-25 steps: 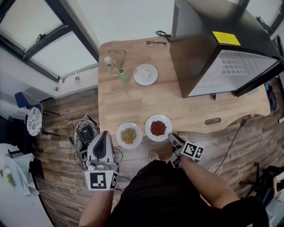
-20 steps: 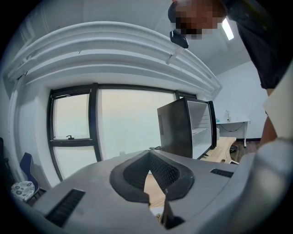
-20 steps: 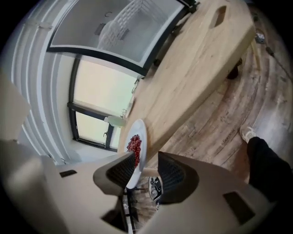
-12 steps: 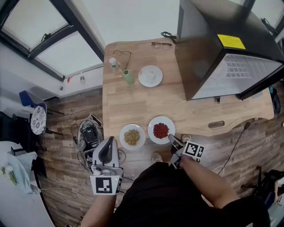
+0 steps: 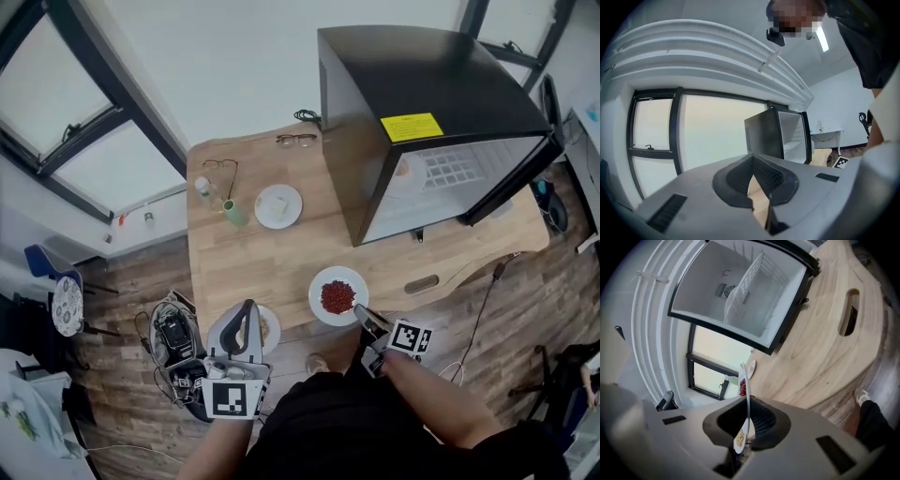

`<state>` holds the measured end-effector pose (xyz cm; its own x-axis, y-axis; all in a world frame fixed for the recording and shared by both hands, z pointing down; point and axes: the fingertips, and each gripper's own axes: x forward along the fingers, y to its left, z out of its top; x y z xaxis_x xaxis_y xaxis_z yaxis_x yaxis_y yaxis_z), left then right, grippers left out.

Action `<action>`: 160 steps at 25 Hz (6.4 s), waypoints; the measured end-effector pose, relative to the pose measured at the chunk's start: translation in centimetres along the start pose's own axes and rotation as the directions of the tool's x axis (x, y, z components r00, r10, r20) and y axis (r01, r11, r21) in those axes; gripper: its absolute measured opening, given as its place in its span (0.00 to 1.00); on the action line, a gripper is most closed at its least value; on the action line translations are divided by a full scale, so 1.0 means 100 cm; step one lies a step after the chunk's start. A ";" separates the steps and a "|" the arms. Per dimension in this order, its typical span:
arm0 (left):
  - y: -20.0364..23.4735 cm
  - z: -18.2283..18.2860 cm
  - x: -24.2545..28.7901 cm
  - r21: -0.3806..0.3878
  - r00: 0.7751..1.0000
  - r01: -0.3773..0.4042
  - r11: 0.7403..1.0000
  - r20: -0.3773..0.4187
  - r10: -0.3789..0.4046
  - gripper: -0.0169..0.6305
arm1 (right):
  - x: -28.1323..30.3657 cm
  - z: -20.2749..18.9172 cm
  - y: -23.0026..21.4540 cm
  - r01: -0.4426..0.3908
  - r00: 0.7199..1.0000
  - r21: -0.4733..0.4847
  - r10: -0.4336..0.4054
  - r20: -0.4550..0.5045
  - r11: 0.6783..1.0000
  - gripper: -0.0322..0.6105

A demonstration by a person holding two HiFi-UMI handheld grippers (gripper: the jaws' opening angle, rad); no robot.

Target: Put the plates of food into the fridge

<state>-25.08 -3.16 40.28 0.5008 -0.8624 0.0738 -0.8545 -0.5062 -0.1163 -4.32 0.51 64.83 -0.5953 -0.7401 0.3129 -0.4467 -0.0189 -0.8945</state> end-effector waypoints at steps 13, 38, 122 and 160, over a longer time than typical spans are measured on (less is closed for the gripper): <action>-0.034 0.032 0.071 -0.019 0.991 0.098 0.995 0.089 -0.096 0.03 | -0.082 0.116 0.005 0.045 0.959 0.008 -0.046 0.279 0.999 0.10; -0.070 0.084 0.189 -0.008 0.985 0.082 0.997 0.154 -0.080 0.03 | -0.147 0.336 0.028 0.075 0.841 -0.086 -0.017 0.541 0.993 0.10; 0.139 -0.058 -0.196 -0.127 0.851 -0.525 0.842 -0.108 0.514 0.03 | 0.105 -0.135 0.056 -0.131 0.922 -0.347 -0.015 -0.387 0.929 0.25; 0.109 -0.028 -0.115 -0.089 0.940 -0.341 0.936 -0.044 0.338 0.03 | 0.082 -0.076 0.062 -0.131 0.963 0.095 0.149 -0.226 0.987 0.11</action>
<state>-40.54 1.27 40.89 0.1756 -0.9817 0.0731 -0.9828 -0.1791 -0.0458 -17.08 -0.54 64.27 -0.7905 -0.5635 0.2399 -0.2999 0.0147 -0.9539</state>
